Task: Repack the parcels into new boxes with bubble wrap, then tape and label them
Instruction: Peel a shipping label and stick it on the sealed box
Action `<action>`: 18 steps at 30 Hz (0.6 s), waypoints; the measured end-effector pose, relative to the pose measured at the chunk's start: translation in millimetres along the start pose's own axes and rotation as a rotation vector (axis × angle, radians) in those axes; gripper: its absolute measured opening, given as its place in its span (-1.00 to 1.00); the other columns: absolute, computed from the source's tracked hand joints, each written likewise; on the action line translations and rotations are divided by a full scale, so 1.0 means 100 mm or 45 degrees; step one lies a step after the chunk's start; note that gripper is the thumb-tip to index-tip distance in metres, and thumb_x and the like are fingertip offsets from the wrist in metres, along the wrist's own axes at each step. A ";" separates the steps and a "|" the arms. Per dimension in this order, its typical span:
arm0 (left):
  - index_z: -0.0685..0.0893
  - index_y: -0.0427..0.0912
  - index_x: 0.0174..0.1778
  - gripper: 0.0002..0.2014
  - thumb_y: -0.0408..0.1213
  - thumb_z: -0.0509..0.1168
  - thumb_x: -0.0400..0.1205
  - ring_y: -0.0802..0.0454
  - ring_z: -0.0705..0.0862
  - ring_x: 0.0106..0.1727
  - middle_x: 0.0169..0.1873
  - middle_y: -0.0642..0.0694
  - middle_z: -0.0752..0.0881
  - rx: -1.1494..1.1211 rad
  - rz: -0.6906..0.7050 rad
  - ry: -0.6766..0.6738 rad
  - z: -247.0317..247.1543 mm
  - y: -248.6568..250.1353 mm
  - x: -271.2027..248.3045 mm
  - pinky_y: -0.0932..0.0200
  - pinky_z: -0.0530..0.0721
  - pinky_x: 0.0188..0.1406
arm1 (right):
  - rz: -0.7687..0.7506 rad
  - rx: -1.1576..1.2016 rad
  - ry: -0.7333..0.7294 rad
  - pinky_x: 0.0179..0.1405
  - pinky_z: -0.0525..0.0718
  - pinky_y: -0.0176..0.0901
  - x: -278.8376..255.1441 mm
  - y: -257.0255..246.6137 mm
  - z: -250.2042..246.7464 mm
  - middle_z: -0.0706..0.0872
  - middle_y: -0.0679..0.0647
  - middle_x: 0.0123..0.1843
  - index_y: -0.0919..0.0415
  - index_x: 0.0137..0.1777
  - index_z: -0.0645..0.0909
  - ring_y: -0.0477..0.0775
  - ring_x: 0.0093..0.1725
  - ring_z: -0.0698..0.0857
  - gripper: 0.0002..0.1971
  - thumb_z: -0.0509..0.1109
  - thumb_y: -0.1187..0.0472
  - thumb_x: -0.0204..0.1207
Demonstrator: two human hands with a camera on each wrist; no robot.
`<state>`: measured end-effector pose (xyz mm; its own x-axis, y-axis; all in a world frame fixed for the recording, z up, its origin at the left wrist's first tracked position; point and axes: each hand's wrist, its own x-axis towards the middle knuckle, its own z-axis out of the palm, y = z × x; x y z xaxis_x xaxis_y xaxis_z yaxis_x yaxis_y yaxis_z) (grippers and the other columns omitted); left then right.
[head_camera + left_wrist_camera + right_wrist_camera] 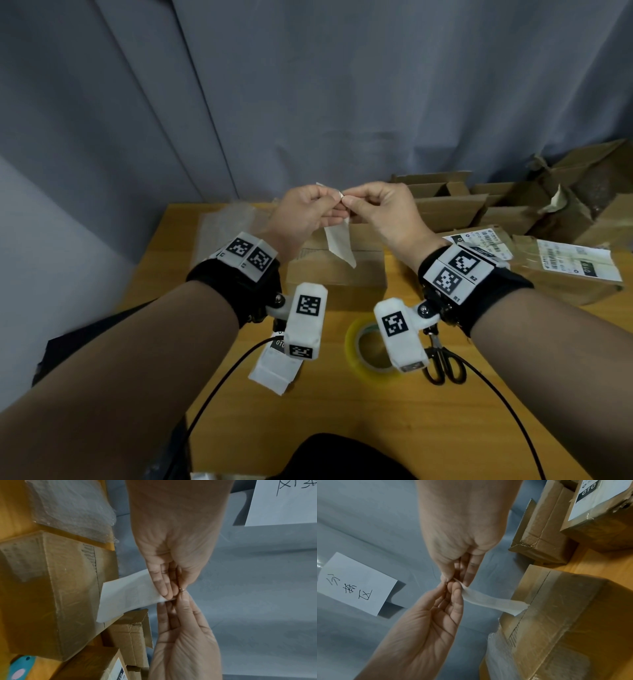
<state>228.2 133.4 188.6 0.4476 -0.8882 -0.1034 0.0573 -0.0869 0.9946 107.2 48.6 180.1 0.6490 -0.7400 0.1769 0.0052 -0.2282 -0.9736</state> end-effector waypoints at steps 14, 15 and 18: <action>0.66 -0.30 -0.12 -0.86 -0.40 0.22 0.69 0.07 0.74 -0.24 -0.29 -0.16 0.73 0.080 -0.029 0.025 -0.01 -0.01 0.00 0.29 0.73 -0.15 | 0.053 0.026 -0.061 -0.21 0.76 -0.29 0.02 0.04 0.00 0.77 0.10 -0.22 0.32 0.02 0.72 -0.13 -0.28 0.77 -0.89 0.40 0.42 0.54; 0.66 -0.30 -0.13 -0.86 -0.40 0.22 0.69 0.07 0.74 -0.24 -0.30 -0.16 0.73 0.089 -0.028 0.031 -0.01 -0.01 0.01 0.28 0.73 -0.14 | 0.054 0.027 -0.065 -0.22 0.76 -0.30 0.02 0.04 0.00 0.77 0.09 -0.22 0.33 0.01 0.72 -0.13 -0.28 0.77 -0.89 0.40 0.42 0.54; 0.65 -0.30 -0.12 -0.86 -0.40 0.20 0.70 0.08 0.74 -0.24 -0.29 -0.16 0.72 0.120 -0.025 0.041 -0.02 -0.01 0.01 0.29 0.74 -0.13 | 0.058 0.028 -0.080 -0.22 0.75 -0.31 0.03 0.04 0.01 0.77 0.12 -0.21 0.38 0.04 0.72 -0.13 -0.28 0.78 -0.88 0.39 0.41 0.55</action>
<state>230.2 133.2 187.7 0.4755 -0.8713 -0.1215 -0.0175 -0.1474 0.9889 109.7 45.7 176.9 0.6952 -0.7081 0.1239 -0.0092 -0.1812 -0.9834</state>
